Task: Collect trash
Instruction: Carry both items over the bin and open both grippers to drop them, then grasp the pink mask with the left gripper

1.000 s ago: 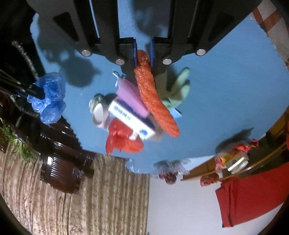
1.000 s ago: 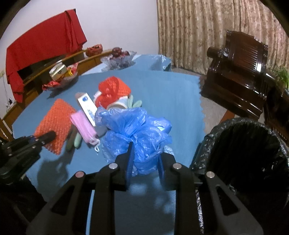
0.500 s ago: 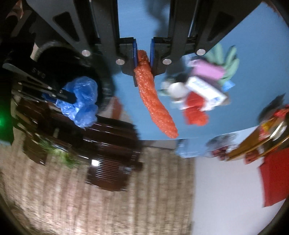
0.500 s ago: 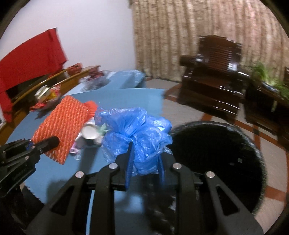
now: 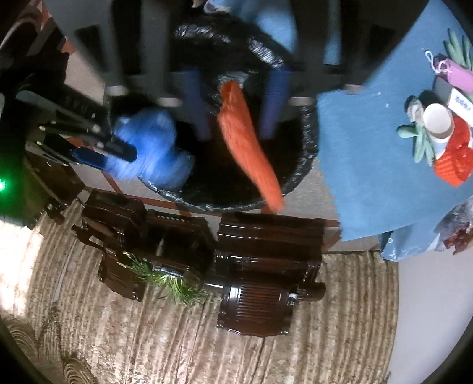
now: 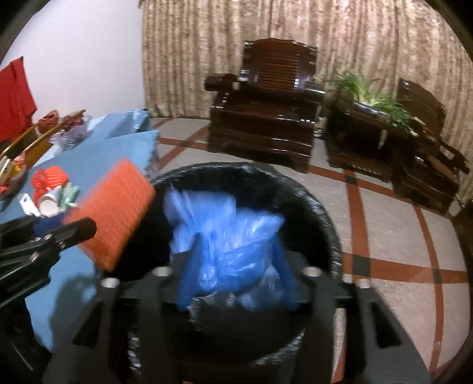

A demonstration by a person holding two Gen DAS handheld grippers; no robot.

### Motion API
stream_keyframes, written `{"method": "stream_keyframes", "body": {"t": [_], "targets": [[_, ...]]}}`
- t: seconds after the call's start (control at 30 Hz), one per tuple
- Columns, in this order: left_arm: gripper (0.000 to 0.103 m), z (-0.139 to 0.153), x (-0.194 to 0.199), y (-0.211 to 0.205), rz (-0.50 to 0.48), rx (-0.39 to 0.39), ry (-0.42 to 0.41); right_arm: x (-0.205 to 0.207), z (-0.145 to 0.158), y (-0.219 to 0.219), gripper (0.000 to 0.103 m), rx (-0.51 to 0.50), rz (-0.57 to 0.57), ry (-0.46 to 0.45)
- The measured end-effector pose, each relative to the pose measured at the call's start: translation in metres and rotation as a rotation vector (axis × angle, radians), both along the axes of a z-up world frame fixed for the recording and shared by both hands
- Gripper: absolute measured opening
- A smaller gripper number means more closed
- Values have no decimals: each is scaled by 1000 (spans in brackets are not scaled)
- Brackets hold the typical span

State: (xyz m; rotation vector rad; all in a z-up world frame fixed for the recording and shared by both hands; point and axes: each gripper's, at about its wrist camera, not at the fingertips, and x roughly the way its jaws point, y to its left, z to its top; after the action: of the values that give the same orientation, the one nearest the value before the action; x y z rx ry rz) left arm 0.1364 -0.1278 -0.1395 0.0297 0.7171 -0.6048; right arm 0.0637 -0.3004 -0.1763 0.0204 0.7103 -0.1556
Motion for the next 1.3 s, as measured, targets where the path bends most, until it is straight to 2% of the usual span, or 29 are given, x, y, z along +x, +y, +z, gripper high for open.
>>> {"method": "stream_keyframes", "body": {"t": [0.17,0.3,0.37,0.6,0.77,1.0,1.3], "targets": [[66,4,0,13,27,-7,-16,-7,0,0,87,-7,-47,-22],[80,8,-8,50,123,9,-49,-3,4,12,96,28,-20,-51],[84,10,-14,77,197,24,-67,4,7,25,96,47,17,-59],[84,12,-29,173,452,87,-113,27,19,104,96,90,235,-99],[83,3,-26,230,583,115,-91,42,20,162,96,89,368,-109],[74,-28,-16,265,645,141,-36,62,3,221,96,58,473,-95],[61,-68,14,279,661,135,48,80,-20,243,96,39,496,-47]]}}
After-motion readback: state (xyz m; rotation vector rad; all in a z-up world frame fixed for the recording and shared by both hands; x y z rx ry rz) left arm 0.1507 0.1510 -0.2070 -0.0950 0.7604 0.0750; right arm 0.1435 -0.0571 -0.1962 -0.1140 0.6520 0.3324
